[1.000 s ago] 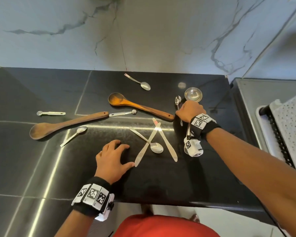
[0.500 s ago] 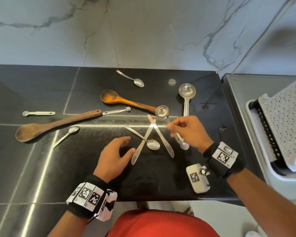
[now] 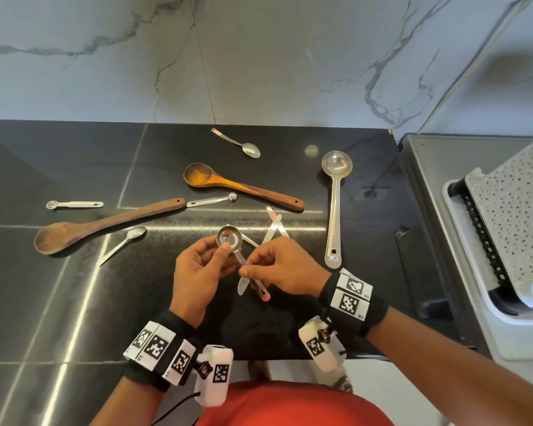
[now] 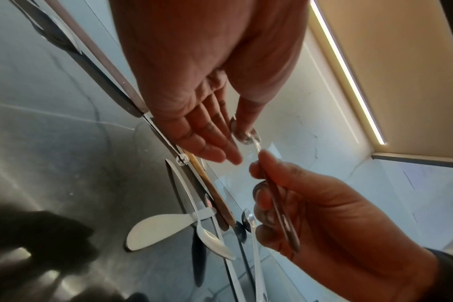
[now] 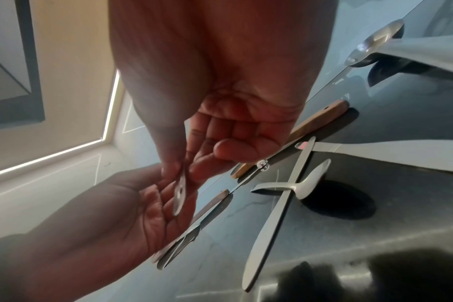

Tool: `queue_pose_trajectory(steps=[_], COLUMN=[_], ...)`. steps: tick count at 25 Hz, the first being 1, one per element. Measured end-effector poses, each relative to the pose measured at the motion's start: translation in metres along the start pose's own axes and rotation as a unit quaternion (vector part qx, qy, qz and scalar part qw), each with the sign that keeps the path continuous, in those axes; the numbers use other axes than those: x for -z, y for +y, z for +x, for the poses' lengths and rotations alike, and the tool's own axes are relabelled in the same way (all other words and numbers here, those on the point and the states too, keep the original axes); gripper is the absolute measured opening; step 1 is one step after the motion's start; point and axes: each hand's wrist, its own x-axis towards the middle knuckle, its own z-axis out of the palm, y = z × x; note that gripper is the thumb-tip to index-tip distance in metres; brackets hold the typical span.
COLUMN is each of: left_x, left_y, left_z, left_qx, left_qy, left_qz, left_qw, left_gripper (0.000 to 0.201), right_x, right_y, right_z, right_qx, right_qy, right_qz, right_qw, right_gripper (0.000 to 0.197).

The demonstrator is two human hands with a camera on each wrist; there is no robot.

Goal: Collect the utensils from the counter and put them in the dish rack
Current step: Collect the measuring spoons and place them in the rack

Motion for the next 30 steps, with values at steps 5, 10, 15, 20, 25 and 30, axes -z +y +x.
queue_pose_trajectory(steps=[5, 10, 15, 20, 25, 30], left_x=[0.027, 0.056, 0.076, 0.094, 0.102, 0.101], left_y=[0.006, 0.007, 0.001, -0.001, 0.005, 0.006], left_z=[0.009, 0.006, -0.007, -0.013, -0.015, -0.022], left_qx=[0.01, 0.029, 0.048, 0.057, 0.042, 0.018], left_qy=[0.078, 0.102, 0.119, 0.147, 0.157, 0.159], left_qz=[-0.033, -0.017, -0.013, -0.017, -0.031, -0.016], left_qw=[0.996, 0.994, 0.992, 0.987, 0.986, 0.987], left_gripper=[0.013, 0.02, 0.02, 0.021, 0.019, 0.019], right_x=[0.031, 0.057, 0.035, 0.039, 0.055, 0.051], right_y=[-0.017, -0.015, -0.005, -0.013, -0.027, -0.065], right_z=[0.059, 0.151, 0.191, 0.195, 0.172, 0.117], right_qx=[-0.022, 0.011, 0.001, -0.014, 0.045, 0.183], right_qy=[-0.001, -0.007, -0.037, -0.044, -0.026, -0.065], right_qz=[-0.105, -0.351, -0.508, -0.487, -0.356, -0.271], right_qw=[0.994, 0.936, 0.861, 0.872, 0.933, 0.943], right_gripper=[0.025, 0.026, 0.018, 0.015, 0.009, 0.008])
